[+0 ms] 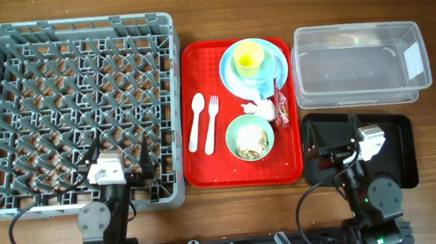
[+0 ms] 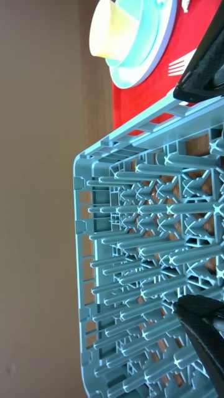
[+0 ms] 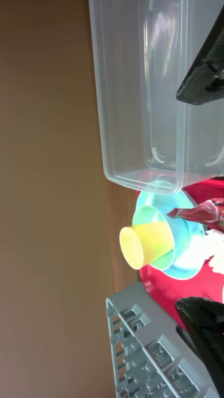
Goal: Sort waste into correct bins and load items into the dishwasher rack
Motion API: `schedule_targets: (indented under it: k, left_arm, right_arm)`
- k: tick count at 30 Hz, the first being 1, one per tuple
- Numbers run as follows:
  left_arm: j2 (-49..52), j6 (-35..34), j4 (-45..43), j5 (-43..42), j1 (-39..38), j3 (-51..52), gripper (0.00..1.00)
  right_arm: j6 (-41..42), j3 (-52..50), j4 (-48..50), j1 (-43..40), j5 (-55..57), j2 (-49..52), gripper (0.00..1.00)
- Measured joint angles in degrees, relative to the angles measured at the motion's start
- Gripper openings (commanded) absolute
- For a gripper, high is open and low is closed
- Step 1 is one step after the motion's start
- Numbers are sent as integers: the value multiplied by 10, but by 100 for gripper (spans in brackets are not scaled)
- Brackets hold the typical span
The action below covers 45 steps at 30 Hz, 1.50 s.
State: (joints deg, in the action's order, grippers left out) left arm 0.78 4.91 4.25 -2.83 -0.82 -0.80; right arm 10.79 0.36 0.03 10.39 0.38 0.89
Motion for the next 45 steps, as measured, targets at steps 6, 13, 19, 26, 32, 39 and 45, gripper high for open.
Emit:
schedule_targets:
  k: [6, 13, 19, 26, 32, 39, 45]
  left_arm:
    - [0, -18, -55, 4, 0, 1, 100]
    - [10, -110, 27, -47, 0, -119, 100]
    - [126, -130, 182, -103, 0, -365, 100]
    - [444, -139, 522, -195, 0, -761, 100]
    - [662, -172, 628, -299, 0, -978, 100]
    - [756, -192, 730, -347, -1, -988, 100]
    - [860, -236, 861, -276, -31, -990, 100]
  right_arm:
    - [0, 0, 0, 0, 0, 0, 100]
    - [0, 0, 0, 0, 0, 0, 100]
    - [0, 0, 0, 0, 0, 0, 100]
    - [0, 0, 0, 0, 0, 0, 100]
    - [0, 0, 0, 0, 0, 0, 100]
    - [0, 0, 0, 0, 0, 0, 100]
    - [0, 0, 0, 0, 0, 0, 100]
